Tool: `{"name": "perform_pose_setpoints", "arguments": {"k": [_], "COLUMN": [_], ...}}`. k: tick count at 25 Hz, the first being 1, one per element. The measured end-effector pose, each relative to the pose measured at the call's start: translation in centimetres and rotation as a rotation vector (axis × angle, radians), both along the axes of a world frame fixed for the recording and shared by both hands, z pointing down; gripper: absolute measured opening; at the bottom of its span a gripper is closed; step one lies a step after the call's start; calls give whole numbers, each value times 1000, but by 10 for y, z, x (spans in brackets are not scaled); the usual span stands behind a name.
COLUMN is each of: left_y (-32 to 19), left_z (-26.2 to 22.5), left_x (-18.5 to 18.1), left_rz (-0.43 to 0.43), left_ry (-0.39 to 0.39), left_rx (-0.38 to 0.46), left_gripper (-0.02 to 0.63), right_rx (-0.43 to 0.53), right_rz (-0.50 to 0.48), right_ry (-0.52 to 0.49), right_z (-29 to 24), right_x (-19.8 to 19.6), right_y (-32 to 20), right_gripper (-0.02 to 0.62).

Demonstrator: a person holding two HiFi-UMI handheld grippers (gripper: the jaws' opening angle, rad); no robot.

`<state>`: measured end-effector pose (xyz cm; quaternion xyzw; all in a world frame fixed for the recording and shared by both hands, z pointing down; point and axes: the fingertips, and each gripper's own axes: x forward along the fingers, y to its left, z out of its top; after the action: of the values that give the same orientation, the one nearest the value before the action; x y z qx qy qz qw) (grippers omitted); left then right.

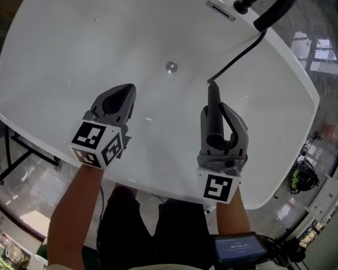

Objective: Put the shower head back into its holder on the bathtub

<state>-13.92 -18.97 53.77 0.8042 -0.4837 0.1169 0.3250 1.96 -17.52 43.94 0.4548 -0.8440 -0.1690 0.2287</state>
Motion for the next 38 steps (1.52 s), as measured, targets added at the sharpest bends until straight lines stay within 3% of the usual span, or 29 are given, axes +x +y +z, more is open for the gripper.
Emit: {"name": "perform_pose_setpoints", "arguments": {"k": [4, 11, 14, 19, 23, 28, 38], "left_y": [19, 51, 61, 50, 37, 28, -4], "left_z": [-81, -215, -278, -345, -369, -361, -352], "left_x": [36, 91, 107, 129, 137, 140, 130], "left_rz": [2, 84, 117, 204, 224, 198, 152], "left_ry": [45, 65, 54, 7, 6, 15, 24], "left_rx": [67, 176, 247, 365, 393, 359, 330], "left_gripper": [17, 17, 17, 17, 17, 17, 17], "right_rx": [46, 228, 313, 346, 345, 331, 337], "right_rz": [69, 206, 219, 241, 267, 293, 249], "right_ry": [-67, -193, -217, -246, -302, -347, -372], "right_z": [-88, -264, -334, -390, -405, -410, -431], "right_x": [46, 111, 131, 164, 184, 199, 192], "right_y": [18, 31, 30, 15, -19, -70, -149], "right_gripper": [126, 126, 126, 126, 126, 126, 125]}}
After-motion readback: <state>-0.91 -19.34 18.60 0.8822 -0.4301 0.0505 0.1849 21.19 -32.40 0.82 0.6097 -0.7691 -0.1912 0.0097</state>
